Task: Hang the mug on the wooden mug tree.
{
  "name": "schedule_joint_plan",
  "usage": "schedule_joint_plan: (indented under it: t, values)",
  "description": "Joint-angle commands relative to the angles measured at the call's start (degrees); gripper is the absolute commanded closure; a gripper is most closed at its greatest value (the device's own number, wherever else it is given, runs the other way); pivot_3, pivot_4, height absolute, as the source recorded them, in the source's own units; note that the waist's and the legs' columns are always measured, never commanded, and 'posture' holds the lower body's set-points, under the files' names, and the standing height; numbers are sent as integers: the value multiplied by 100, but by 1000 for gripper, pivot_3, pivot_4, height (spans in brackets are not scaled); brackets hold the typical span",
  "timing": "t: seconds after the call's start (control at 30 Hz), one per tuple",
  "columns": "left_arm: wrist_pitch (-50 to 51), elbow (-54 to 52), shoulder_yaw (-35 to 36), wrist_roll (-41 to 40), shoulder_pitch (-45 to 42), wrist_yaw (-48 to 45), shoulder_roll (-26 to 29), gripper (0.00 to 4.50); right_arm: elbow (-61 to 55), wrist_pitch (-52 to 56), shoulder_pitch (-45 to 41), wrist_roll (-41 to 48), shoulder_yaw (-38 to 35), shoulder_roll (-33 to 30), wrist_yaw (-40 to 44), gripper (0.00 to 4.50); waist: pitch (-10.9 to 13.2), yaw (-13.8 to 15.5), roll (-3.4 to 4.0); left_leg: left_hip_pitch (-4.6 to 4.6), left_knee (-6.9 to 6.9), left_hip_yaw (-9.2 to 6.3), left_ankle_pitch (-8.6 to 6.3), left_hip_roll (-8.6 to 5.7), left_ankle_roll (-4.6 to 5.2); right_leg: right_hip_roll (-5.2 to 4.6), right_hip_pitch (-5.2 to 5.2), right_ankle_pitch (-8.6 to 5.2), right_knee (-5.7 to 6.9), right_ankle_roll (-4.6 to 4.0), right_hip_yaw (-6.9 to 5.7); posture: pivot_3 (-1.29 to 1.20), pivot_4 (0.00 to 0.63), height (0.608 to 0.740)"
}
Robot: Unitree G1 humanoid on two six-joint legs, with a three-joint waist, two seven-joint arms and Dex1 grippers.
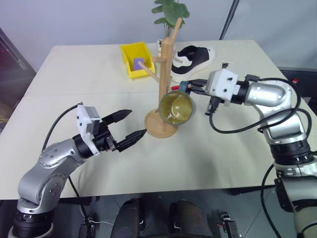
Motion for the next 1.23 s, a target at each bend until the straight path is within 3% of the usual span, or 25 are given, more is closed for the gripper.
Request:
schedule_joint_plan:
  t: [0.03,0.1,0.27,0.37,0.63,0.8,1.03,1.23]
  values:
    - [-47,-214,38,-61,-110,24,40,0,-16,27,-207,-14,-78,47,-17,4423,0,6,0,0,0,0,0,0,0,0,0,0,0,0,0,0,150,740]
    - [-38,-233,66,-80,-122,35,45,0,-2,47,-226,9,-91,63,-2,4423,1,8,-1,0,0,0,0,0,0,0,1,0,0,0,0,0,150,740]
    - [-45,-249,79,-83,-122,52,44,0,-3,-47,-232,-13,-160,43,-50,2121,1,2,-2,0,0,-1,0,-1,0,0,1,0,0,0,0,0,150,740]
    - [-52,-245,89,-86,-127,59,41,0,-46,-23,-187,32,-298,-33,-101,500,1,-6,-2,0,0,0,0,0,0,0,1,0,1,0,0,0,150,740]
    - [-32,172,162,174,-37,602,-161,0,-164,737,764,899,-1577,-166,-481,500,3,26,-8,1,4,-3,-3,-2,4,-3,14,0,-7,0,-2,0,150,740]
    - [-664,1092,335,1065,23,1349,-633,0,173,1054,1692,1568,-2269,464,-947,500,4,-10,-9,17,0,-3,-2,0,4,2,24,0,-4,1,-2,0,150,740]
    - [-1654,2141,544,2187,474,2113,-1046,0,690,474,2717,1553,-2403,1430,-1557,500,3,5,-9,11,0,-1,-2,0,4,3,15,1,0,1,-1,0,150,740]
    - [-1931,2180,620,2312,748,2181,-1222,0,822,249,2945,1628,-2260,1678,-1484,500,4,3,-8,9,2,-1,-3,0,3,1,12,2,3,4,-1,0,150,740]
